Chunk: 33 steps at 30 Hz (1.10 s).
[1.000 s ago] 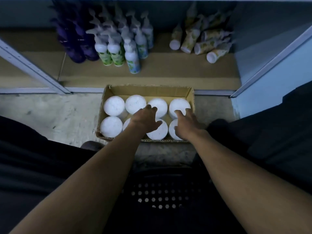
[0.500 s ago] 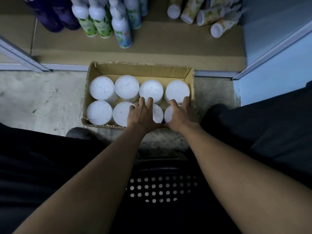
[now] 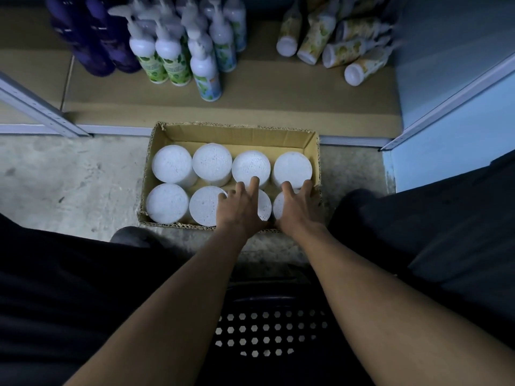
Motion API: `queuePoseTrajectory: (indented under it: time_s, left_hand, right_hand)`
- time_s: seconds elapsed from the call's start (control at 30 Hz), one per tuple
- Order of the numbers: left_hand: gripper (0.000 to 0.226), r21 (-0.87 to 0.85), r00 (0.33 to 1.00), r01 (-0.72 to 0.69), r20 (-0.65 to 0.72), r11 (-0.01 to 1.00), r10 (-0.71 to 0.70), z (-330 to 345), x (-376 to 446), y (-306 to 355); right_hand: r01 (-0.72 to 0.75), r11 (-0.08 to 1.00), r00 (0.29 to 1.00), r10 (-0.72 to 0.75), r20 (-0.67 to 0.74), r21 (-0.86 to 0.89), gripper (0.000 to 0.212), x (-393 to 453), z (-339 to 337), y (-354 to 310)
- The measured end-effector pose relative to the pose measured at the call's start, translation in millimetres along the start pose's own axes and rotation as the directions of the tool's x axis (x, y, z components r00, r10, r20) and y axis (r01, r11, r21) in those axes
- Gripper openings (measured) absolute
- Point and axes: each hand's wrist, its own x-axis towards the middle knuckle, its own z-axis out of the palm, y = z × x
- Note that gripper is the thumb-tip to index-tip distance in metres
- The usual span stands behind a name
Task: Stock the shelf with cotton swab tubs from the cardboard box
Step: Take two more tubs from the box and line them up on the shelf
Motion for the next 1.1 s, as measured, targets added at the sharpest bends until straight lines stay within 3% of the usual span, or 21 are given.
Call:
queuePoseTrajectory:
  time_s: [0.27, 0.6, 0.8, 1.1]
  left_hand:
    - [0.088, -0.145, 0.999, 0.009, 0.051, 0.989, -0.002, -21.7, -9.0, 7.6]
    - [0.093, -0.1, 0.984, -0.027, 0.17, 0.995, 0.044, -89.4, -1.6, 4.8]
    - [0.098, -0.122, 0.994, -0.064, 0.081, 0.99, 0.074, -149.8, -7.4, 4.8]
    - [0.081, -0.009, 0.985, -0.136, -0.109, 0.991, 0.134, -273.0, -20.9, 8.4]
  right_hand:
    - [0.054, 0.996, 0.999, -0.053, -0.009, 0.077, 0.085, -7.1, -10.1, -4.8]
    - [0.13, 0.992, 0.988, -0.129, 0.084, -0.006, 0.082, -18.1, -79.5, -4.9]
    - [0.213, 0.977, 0.976, -0.211, 0.058, -0.023, 0.09, -25.6, -141.7, -15.0]
    - [0.359, 0.924, 0.921, -0.374, -0.111, -0.131, 0.089, -51.5, -253.2, -37.4]
